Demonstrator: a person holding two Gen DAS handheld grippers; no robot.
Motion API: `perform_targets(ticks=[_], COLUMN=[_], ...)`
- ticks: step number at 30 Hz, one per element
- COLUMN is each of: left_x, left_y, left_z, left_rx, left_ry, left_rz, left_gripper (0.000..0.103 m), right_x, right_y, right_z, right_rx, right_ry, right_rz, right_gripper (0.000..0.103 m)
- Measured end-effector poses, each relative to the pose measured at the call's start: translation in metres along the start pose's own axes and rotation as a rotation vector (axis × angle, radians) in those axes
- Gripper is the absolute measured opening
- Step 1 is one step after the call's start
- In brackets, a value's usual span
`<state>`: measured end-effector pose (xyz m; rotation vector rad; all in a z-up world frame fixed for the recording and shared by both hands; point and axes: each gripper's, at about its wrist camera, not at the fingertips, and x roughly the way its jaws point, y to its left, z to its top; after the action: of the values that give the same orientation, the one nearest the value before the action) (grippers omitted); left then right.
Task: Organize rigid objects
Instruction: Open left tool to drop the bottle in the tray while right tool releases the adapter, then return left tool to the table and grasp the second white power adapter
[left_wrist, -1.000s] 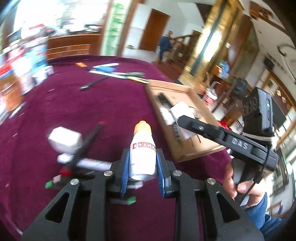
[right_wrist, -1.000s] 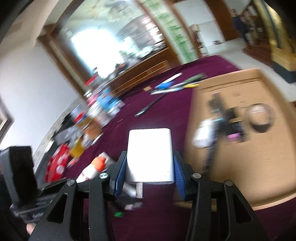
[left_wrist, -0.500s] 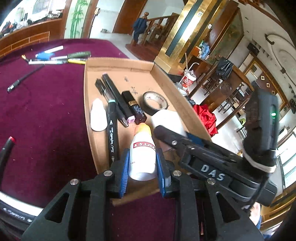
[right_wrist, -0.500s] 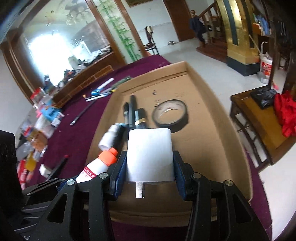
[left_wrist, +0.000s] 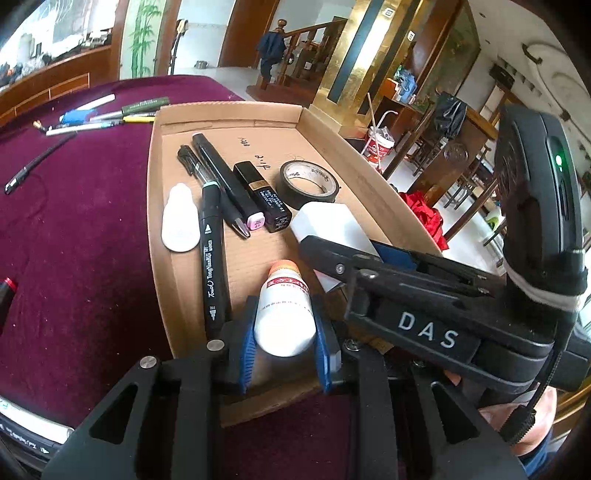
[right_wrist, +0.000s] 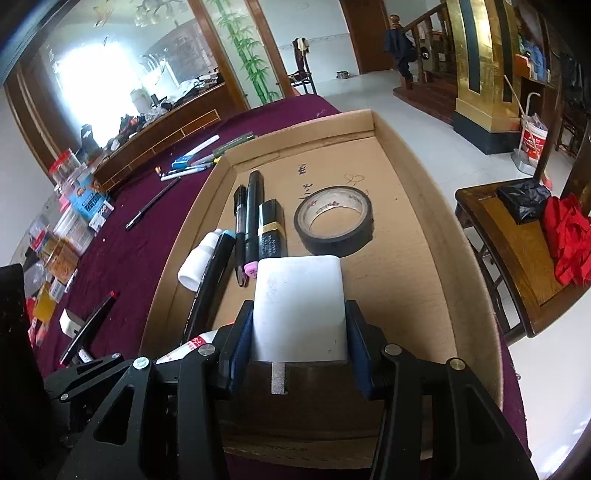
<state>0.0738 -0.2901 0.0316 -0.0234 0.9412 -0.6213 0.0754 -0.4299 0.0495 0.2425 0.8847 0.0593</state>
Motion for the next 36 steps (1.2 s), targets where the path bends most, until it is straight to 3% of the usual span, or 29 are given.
perform_targets(ticks=[4,11,20,25,29,31,36], left_x=[-0.001,-0.011,-0.044,-0.088,-0.131,-0.152,-0.185], left_y=[-0.001,0.0,0.008,0.024,0.058,0.088,0.188], left_z=[-0.002,-0.002,0.002,-0.007,-0.018,-0.026,-0.046], left_rx=[0.029,0.021,-0.048,-0.062,-0.093,-0.13,-0.33], left_ry=[-0.004,-0.02,-0.044,-0.1,-0.185,-0.236,-0.359], left_rz=[0.01,-0.017,-0.014,0.0,0.055,0.091,0.279], left_gripper=[0.025,0.051,0.052,0.052,0.052,0.059,0.062], right_x=[-0.005,-0.026,-0.046,-0.046,-0.044,-0.039,-0.038], right_y=[0.004,0.006,0.003,0.01,0.022,0.028,0.051], right_z=[0.0,0.003,0.005,0.006,0.004,0.003,-0.004], right_rx=[-0.004,-0.003,0.033,0.005,-0.048,-0.071,-0.12], right_ry=[-0.026,-0.159,-0.289,-0.299,-0.297,-0.272,-0.217], right_rz=[0.046,0.048,0.118,0.167,0.208,0.229,0.258], right_gripper=[0.046,0.047,0.047,0.048,0.048,0.048,0.048])
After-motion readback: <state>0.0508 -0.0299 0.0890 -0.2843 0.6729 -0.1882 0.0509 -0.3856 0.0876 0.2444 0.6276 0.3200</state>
